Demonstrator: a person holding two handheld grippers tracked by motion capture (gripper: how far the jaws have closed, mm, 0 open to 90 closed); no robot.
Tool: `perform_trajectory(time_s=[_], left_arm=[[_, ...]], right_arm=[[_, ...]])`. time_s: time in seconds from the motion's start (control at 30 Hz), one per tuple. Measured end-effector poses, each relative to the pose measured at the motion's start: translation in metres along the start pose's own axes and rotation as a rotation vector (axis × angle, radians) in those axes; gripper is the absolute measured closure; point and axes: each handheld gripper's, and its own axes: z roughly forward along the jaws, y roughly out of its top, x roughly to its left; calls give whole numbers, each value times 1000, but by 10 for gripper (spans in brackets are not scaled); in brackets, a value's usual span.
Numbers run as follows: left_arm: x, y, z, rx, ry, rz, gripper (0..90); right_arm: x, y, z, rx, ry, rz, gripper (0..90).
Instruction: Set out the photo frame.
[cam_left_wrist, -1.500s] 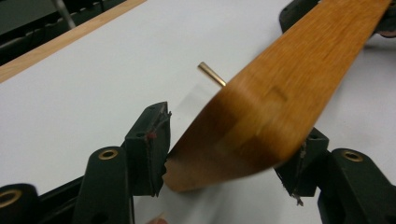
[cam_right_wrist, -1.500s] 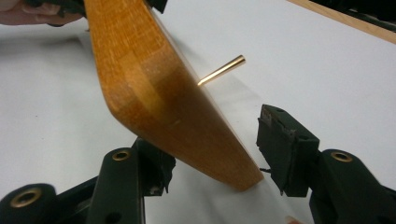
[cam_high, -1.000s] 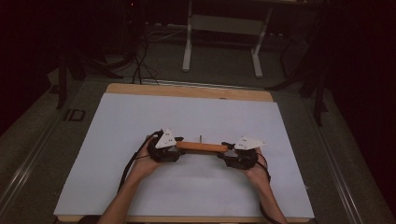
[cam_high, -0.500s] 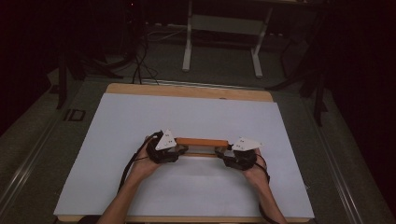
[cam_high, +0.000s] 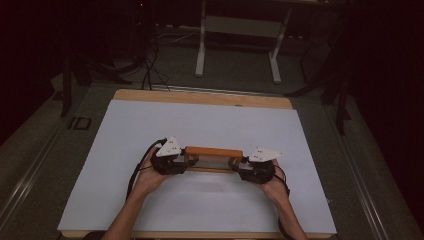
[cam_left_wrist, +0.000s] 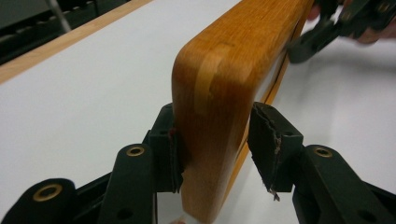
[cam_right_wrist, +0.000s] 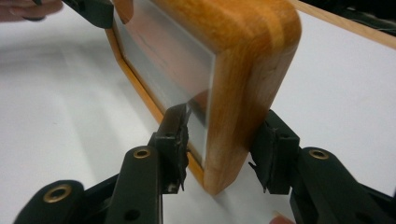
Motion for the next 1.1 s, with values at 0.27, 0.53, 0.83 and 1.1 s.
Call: perform_trajectory(time_s=[0.27,0.53,0.83,1.1], left_arm=[[5,-6,0,13,-45,-82,568],[16,-15,0,14,-123,-234,569],[15,-18,5,40,-72,-260,551],[15,-21,2,63,-35,-259,472]], right_arm=[[2,0,1,12,24,25,583],[-1,0,1,10,84,79,590],[-7,-4,12,48,94,138,564],[-8,-6,14,51,84,140,498]])
